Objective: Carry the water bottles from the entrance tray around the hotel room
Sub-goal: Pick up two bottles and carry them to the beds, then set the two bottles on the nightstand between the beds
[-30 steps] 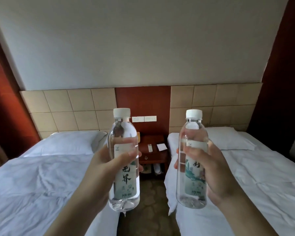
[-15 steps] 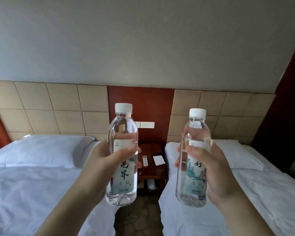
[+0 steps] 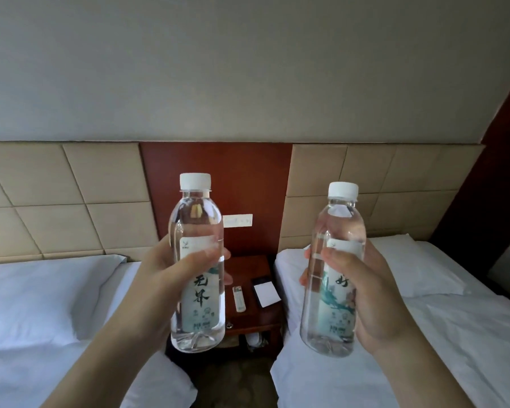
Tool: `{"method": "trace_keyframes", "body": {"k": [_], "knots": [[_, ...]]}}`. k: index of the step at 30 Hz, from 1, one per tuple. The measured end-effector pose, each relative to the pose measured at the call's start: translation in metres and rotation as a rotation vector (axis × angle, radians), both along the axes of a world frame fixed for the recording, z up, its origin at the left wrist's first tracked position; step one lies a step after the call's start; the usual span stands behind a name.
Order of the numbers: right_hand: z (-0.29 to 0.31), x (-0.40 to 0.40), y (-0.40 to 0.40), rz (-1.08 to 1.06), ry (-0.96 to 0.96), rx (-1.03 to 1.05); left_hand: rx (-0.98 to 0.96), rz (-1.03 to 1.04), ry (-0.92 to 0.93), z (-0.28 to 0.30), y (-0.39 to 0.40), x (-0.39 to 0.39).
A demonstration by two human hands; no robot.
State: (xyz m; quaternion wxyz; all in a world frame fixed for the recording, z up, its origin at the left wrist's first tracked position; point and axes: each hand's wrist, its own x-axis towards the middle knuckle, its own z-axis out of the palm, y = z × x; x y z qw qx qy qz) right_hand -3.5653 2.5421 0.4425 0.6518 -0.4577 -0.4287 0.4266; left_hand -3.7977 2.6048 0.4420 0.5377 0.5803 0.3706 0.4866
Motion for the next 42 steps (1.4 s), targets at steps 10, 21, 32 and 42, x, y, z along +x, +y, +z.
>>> {"method": "trace_keyframes", "body": {"k": [10, 21, 32, 42], "knots": [[-0.052, 0.057, 0.217, 0.105, 0.004, -0.063, -0.013, 0.017, 0.034, -0.039, 0.187, 0.061], [-0.109, 0.064, 0.425, 0.139, -0.009, -0.157, -0.080, -0.008, 0.072, -0.102, 0.395, 0.074], [-0.224, 0.070, 0.586, 0.174, -0.116, -0.464, -0.175, -0.132, 0.368, -0.223, 0.585, 0.089], [-0.412, 0.110, 0.720, 0.239, -0.282, -0.457, -0.195, -0.128, 0.464, -0.411, 0.699, 0.133]]}}
